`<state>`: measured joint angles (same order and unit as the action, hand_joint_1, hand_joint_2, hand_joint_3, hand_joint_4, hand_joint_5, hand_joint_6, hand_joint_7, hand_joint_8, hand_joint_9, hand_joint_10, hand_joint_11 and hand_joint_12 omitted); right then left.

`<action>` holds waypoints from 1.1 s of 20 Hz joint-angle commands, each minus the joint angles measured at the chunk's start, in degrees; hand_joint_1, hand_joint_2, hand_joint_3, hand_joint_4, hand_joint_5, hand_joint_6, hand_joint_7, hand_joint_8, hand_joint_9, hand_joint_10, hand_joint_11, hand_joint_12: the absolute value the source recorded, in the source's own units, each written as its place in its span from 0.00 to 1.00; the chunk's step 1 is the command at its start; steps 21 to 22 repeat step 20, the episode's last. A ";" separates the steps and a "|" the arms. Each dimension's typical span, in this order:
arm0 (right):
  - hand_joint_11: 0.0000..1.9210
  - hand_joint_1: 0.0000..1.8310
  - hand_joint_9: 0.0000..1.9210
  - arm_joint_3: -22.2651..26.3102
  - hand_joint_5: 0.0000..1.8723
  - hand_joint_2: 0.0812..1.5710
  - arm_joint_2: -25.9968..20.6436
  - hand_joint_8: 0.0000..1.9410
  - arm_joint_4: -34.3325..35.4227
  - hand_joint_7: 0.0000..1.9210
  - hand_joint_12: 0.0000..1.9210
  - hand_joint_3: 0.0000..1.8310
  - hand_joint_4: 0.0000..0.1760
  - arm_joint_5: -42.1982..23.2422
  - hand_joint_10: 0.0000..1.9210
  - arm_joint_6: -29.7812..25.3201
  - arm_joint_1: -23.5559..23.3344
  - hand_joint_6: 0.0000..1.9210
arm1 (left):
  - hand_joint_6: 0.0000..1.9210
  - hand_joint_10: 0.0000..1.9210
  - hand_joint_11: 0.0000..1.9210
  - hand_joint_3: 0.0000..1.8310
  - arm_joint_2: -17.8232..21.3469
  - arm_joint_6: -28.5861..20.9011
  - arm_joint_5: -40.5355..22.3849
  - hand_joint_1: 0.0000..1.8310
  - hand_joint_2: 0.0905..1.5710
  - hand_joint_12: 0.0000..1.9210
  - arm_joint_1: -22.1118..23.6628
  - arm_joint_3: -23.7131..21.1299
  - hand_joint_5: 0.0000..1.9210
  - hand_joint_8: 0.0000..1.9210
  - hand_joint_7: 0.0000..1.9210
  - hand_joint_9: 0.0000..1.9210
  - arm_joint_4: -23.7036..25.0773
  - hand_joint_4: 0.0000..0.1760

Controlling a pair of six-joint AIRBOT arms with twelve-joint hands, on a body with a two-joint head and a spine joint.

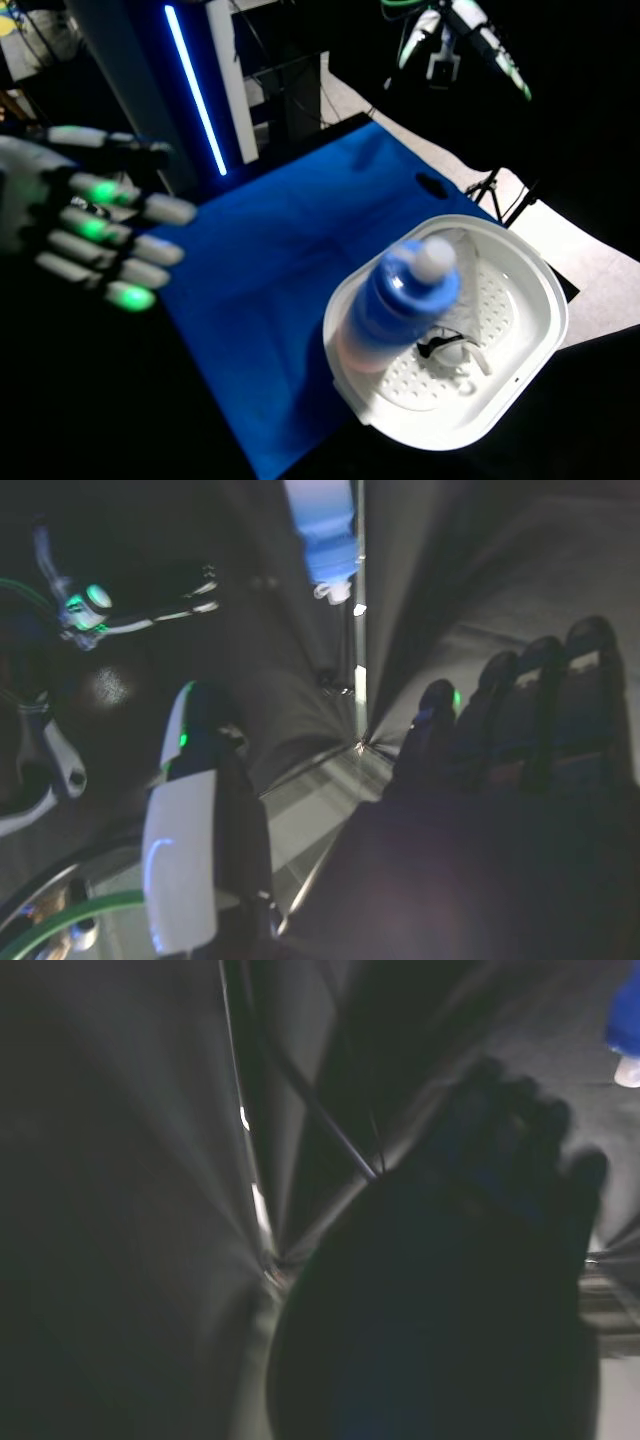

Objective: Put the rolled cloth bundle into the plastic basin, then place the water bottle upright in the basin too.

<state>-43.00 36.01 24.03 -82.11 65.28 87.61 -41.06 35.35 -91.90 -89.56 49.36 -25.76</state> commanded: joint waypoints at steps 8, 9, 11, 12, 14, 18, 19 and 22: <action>0.00 0.35 0.00 2.03 0.01 0.59 0.17 0.00 5.94 0.04 0.00 0.00 0.62 -16.90 0.00 -0.38 5.69 0.00 | 0.00 0.00 0.00 0.01 0.38 -0.12 -7.26 0.29 0.60 0.00 0.57 -0.34 0.00 0.00 0.00 0.00 -1.53 1.00; 0.00 0.35 0.00 2.03 0.01 0.59 0.15 0.00 5.94 0.03 0.00 0.00 0.66 -16.90 0.00 -0.38 5.69 0.00 | 0.00 0.00 0.00 0.01 0.40 -0.12 -7.26 0.29 0.60 0.00 0.57 -0.43 0.00 0.00 0.00 0.00 -1.62 1.00; 0.00 0.36 0.01 2.01 0.01 0.60 0.14 0.00 5.94 0.04 0.00 0.00 0.65 -16.90 0.00 -0.38 5.69 0.00 | 0.00 0.00 0.00 0.00 0.36 -0.10 -7.26 0.28 0.60 0.00 0.56 -0.47 0.00 0.00 0.00 0.00 -1.77 1.00; 0.00 0.35 0.01 2.01 0.01 0.60 0.13 0.00 5.94 0.04 0.00 0.00 0.67 -16.90 0.00 -0.38 5.69 0.00 | 0.00 0.00 0.00 0.00 0.34 -0.08 -7.26 0.28 0.61 0.00 0.56 -0.47 0.00 0.00 0.00 0.00 -1.80 1.00; 0.00 0.35 0.02 2.01 0.01 0.61 0.13 0.00 5.94 0.04 0.00 0.00 0.58 -16.90 0.00 -0.38 5.69 0.00 | 0.00 0.00 0.00 0.00 0.33 0.03 -7.26 0.28 0.60 0.00 0.56 -0.51 0.00 0.00 0.00 0.00 -1.98 1.00; 0.00 0.36 0.02 1.99 0.01 0.61 0.13 0.00 5.93 0.05 0.00 0.00 0.54 -16.90 0.00 -0.39 5.66 0.00 | 0.00 0.00 0.00 0.00 0.24 0.06 -7.26 0.27 0.59 0.00 0.56 -0.54 0.00 0.00 0.00 0.00 -2.15 1.00; 0.02 0.35 0.03 1.99 0.01 0.61 0.13 0.00 5.93 0.05 0.01 0.00 0.56 -16.90 0.00 -0.39 5.59 0.00 | 0.00 0.00 0.00 0.00 0.21 0.16 -7.26 0.28 0.59 0.00 0.56 -0.54 0.00 0.00 0.00 0.00 -2.15 1.00; 0.02 0.35 0.03 1.99 0.01 0.61 0.14 0.00 5.93 0.05 0.01 0.00 0.56 -16.90 0.00 -0.39 5.49 0.00 | 0.00 0.00 0.00 0.00 0.21 0.50 -7.26 0.28 0.59 0.00 0.57 -0.61 0.00 0.00 0.00 0.00 -2.15 1.00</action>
